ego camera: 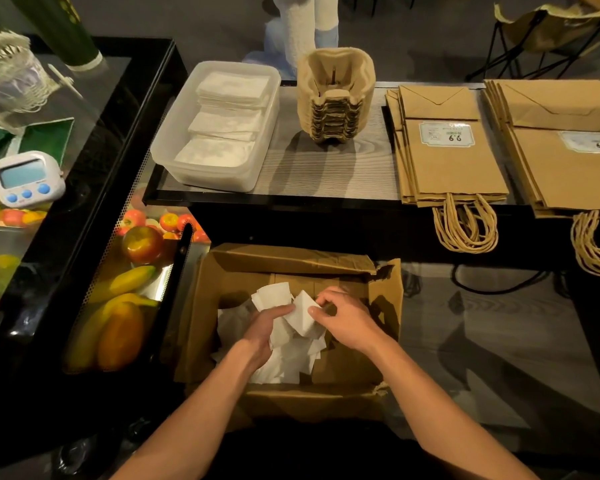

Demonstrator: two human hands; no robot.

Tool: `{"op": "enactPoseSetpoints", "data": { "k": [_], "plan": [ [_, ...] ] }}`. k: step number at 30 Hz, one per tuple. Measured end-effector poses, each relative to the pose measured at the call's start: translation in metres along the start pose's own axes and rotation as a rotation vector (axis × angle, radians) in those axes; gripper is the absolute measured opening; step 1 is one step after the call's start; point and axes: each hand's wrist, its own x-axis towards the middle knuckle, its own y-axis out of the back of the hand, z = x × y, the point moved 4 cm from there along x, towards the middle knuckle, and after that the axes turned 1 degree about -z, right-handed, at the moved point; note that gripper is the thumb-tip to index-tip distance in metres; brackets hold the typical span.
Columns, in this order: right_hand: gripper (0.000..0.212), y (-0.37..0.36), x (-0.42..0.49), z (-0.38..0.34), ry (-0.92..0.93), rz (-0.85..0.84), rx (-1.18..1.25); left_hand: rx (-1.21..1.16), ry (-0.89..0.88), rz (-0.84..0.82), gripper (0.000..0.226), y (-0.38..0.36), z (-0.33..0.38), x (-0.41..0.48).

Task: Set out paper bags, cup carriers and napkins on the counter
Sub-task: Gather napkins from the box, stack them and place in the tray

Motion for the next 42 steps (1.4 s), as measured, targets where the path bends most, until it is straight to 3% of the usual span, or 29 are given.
{"op": "enactPoseSetpoints", "data": {
  "k": [4,7,9,12,16,18,21,25,31,34,37,38,42],
  "plan": [
    [0.01,-0.002,0.005,-0.004,-0.061,0.059,0.353,-0.183,0.02,-0.069,0.045,0.001,-0.005,0.002],
    [0.016,-0.018,0.008,-0.005,-0.189,0.087,0.703,-0.235,0.055,-0.132,0.072,-0.001,-0.01,0.007],
    [0.021,-0.03,0.009,-0.008,-0.22,0.044,0.666,-0.23,0.057,-0.153,0.077,-0.003,-0.012,0.008],
    [0.028,-0.041,0.011,-0.009,-0.234,0.048,0.536,-0.192,0.057,-0.17,0.064,-0.004,-0.013,0.007],
    [0.022,-0.042,0.014,-0.008,-0.131,0.09,0.058,-0.118,0.05,-0.215,0.055,-0.001,-0.012,0.007],
    [0.03,-0.041,0.014,-0.007,-0.139,0.126,-0.038,-0.128,0.08,-0.168,0.046,0.001,-0.013,0.009],
    [0.038,-0.031,0.014,0.005,-0.293,0.206,0.033,-0.147,0.088,-0.081,0.037,0.012,-0.017,0.017],
    [0.037,-0.045,0.014,0.036,-0.564,0.023,-0.002,-0.15,0.131,-0.065,0.023,0.019,-0.021,0.018],
    [0.033,-0.076,0.012,0.03,-0.593,-0.159,0.267,0.006,0.149,0.033,0.018,0.026,-0.029,0.026],
    [0.045,-0.078,0.013,0.03,-0.563,-0.102,0.246,0.018,0.136,0.063,0.025,0.03,-0.027,0.027],
    [0.053,-0.06,0.014,0.029,-0.496,0.023,0.212,0.032,0.127,0.098,0.068,0.041,-0.031,0.037],
    [0.055,-0.053,0.014,0.03,-0.469,0.07,0.259,0.01,0.131,0.105,0.077,0.047,-0.036,0.044],
    [0.064,-0.03,0.011,0.034,-0.52,0.197,0.634,-0.041,0.098,0.114,0.073,0.033,-0.023,0.029]
  ]
}}
